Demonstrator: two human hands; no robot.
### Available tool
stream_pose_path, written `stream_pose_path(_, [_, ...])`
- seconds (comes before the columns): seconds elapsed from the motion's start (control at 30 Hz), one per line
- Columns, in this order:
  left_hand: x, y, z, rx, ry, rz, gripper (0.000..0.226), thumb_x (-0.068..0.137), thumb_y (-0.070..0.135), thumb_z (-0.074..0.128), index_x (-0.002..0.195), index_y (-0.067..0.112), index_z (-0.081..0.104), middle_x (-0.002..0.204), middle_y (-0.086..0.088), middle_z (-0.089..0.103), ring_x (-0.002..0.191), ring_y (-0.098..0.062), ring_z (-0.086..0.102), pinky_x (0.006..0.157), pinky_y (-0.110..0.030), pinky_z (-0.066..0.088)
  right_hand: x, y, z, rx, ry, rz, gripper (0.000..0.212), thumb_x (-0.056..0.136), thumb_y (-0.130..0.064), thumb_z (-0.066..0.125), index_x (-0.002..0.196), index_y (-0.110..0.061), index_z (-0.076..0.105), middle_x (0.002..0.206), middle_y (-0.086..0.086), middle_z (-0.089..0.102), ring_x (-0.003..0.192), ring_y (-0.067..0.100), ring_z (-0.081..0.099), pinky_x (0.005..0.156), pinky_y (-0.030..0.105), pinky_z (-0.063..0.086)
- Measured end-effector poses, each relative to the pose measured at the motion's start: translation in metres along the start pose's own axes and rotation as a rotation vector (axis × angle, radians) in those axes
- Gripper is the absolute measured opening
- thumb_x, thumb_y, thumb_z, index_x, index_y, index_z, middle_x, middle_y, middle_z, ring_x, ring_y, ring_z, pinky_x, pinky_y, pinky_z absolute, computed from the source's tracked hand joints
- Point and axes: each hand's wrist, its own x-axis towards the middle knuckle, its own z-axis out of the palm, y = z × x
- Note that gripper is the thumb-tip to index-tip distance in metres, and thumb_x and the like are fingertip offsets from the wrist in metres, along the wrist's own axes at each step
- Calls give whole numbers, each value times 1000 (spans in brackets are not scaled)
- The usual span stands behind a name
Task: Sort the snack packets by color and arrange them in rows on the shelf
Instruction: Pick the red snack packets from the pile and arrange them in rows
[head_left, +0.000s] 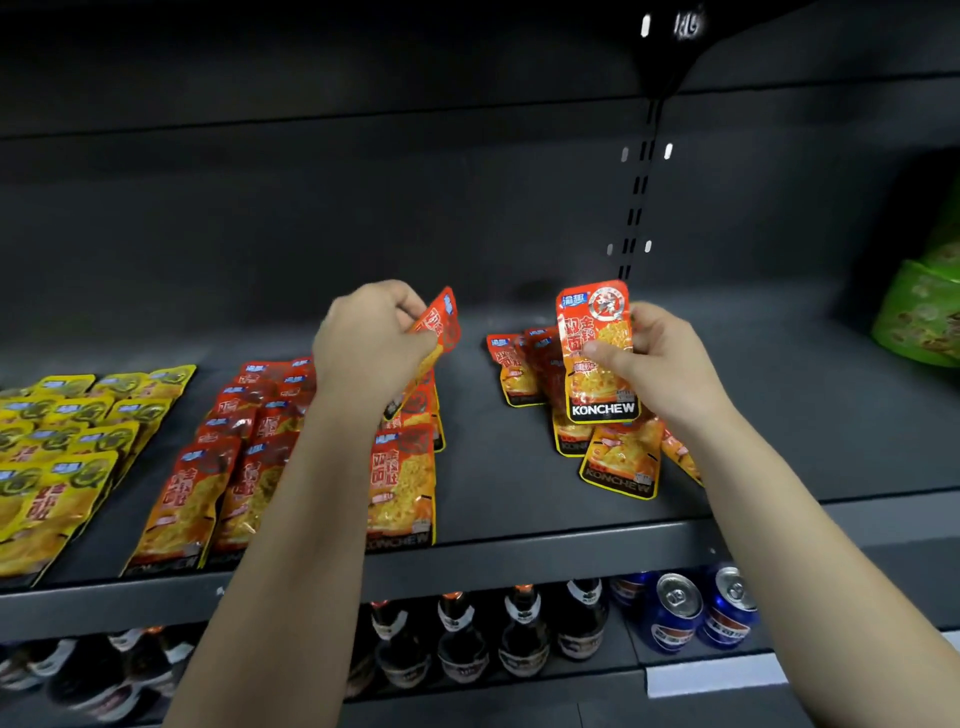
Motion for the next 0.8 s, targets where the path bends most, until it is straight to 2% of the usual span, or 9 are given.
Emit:
stream_pose_path(0.2, [7, -30, -22, 76, 33, 15, 11, 77, 22, 71, 85, 27, 65, 73, 13, 61, 81, -12, 62, 73, -31, 52, 23, -2, 35, -133, -27, -6, 16, 87, -23, 71, 97, -12, 66, 89, 4, 75, 82, 24, 72, 78, 51, 57])
stream_pose_path(0.3, [10, -44, -28, 76, 31, 15, 10, 79, 23, 72, 87, 25, 66, 78, 11, 64, 80, -12, 63, 72, -31, 52, 36, -5, 56, -230, -47, -1, 16, 88, -24, 69, 92, -9, 67, 87, 11, 73, 80, 27, 70, 71, 43, 58])
stream_pose_path(0.37, [12, -50, -30, 72, 28, 15, 10, 80, 23, 72, 87, 25, 66, 79, 10, 65, 79, -12, 64, 72, -32, 54, 46, -7, 69, -325, -63, 2, 23, 90, -25, 67, 87, -2, 66, 82, 17, 69, 73, 25, 63, 69, 35, 48])
stream_pose_path(0.43, [15, -55, -30, 73, 14, 13, 11, 81, 26, 73, 90, 25, 66, 83, 8, 68, 80, -13, 65, 72, -33, 55, 55, -11, 81, -377, -67, 31, 25, 90, -24, 67, 89, 0, 65, 83, 16, 66, 78, 25, 60, 74, 35, 45])
stream_pose_path(0.53, [18, -60, -31, 67, -5, 5, 15, 82, 29, 74, 94, 24, 67, 90, 6, 70, 81, -14, 66, 73, -33, 56, 69, -11, 100, -354, -55, 97, 23, 85, -24, 73, 102, -10, 65, 96, 7, 63, 93, 23, 61, 83, 34, 48])
stream_pose_path(0.63, [22, -66, -31, 58, -23, -4, 16, 82, 31, 74, 95, 24, 66, 91, 6, 70, 81, -14, 66, 74, -34, 57, 79, -6, 118, -304, -25, 209, 33, 80, -22, 77, 108, -12, 63, 102, 5, 62, 96, 21, 61, 79, 31, 48])
stream_pose_path(0.8, [27, -74, -32, 57, -62, 5, 16, 83, 31, 73, 95, 24, 67, 90, 7, 70, 78, -12, 66, 70, -29, 54, 82, -5, 134, -392, 2, 274, 30, 79, -20, 79, 98, 0, 68, 89, 12, 65, 95, 28, 65, 84, 36, 51])
